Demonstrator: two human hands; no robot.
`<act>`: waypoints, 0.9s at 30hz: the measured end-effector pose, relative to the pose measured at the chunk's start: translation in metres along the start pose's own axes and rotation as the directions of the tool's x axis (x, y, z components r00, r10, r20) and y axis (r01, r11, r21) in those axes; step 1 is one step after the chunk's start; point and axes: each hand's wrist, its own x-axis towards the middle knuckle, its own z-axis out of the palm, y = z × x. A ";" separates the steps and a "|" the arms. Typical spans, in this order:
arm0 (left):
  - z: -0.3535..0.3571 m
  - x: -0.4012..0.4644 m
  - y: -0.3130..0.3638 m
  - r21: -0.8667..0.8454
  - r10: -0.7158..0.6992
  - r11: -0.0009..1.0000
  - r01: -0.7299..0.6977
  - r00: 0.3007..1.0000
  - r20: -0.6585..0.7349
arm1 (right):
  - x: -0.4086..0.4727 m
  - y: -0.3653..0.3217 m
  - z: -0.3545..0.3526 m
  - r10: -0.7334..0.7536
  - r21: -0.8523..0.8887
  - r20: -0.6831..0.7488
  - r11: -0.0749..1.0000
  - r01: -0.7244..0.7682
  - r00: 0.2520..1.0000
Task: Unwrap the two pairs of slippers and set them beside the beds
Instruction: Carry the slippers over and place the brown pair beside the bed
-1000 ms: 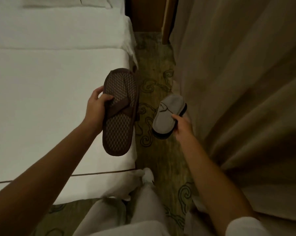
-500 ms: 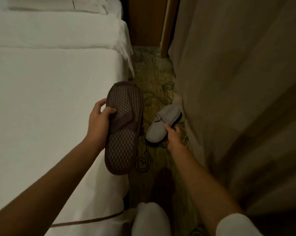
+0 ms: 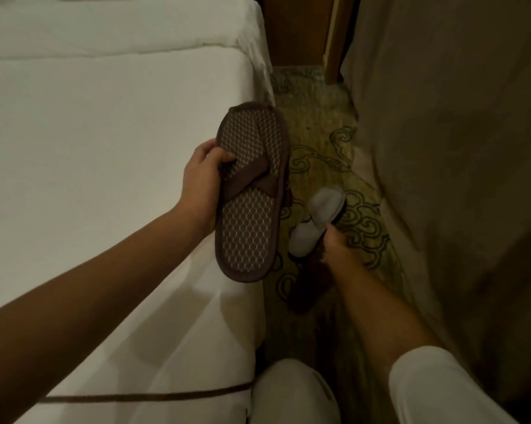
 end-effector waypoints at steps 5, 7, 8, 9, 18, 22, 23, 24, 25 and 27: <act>-0.002 -0.017 0.012 0.028 -0.017 0.999 0.018 1.000 -0.017 | -0.051 0.012 -0.010 -0.004 -0.447 -0.046 0.894 -0.017 0.999; 0.000 -0.028 0.028 0.046 -0.014 0.999 0.016 1.000 -0.027 | -0.079 -0.002 -0.013 -0.008 -0.459 -0.013 0.888 0.001 1.000; 0.001 -0.035 0.038 0.051 -0.014 0.999 0.016 0.999 -0.033 | -0.093 -0.012 -0.015 -0.017 -0.462 -0.003 0.887 0.013 1.000; 0.002 -0.042 0.050 0.055 -0.012 0.998 0.013 0.999 -0.035 | -0.108 -0.023 -0.016 -0.028 -0.469 0.009 0.883 0.029 1.000; -0.007 -0.137 0.189 0.002 -0.040 0.999 0.040 0.999 -0.028 | -0.307 -0.145 0.008 -0.194 -0.355 0.141 0.905 0.233 0.971; -0.020 -0.188 0.261 -0.009 -0.015 1.000 0.015 0.999 -0.039 | -0.430 -0.183 0.037 -0.264 -0.123 0.330 0.940 0.319 0.906; -0.025 -0.200 0.279 -0.009 -0.005 1.000 0.005 0.999 -0.048 | -0.459 -0.188 0.044 -0.272 -0.054 0.375 0.948 0.314 0.886; -0.031 -0.212 0.296 -0.014 0.003 1.000 -0.004 0.998 -0.058 | -0.484 -0.193 0.049 -0.284 0.020 0.412 0.953 0.303 0.866; -0.037 -0.224 0.312 -0.022 0.010 1.000 -0.012 0.998 -0.068 | -0.509 -0.196 0.054 -0.296 0.077 0.447 0.953 0.293 0.844; -0.051 -0.245 0.342 -0.033 0.041 0.998 -0.044 0.996 -0.076 | -0.557 -0.201 0.063 -0.299 0.128 0.517 0.953 0.274 0.802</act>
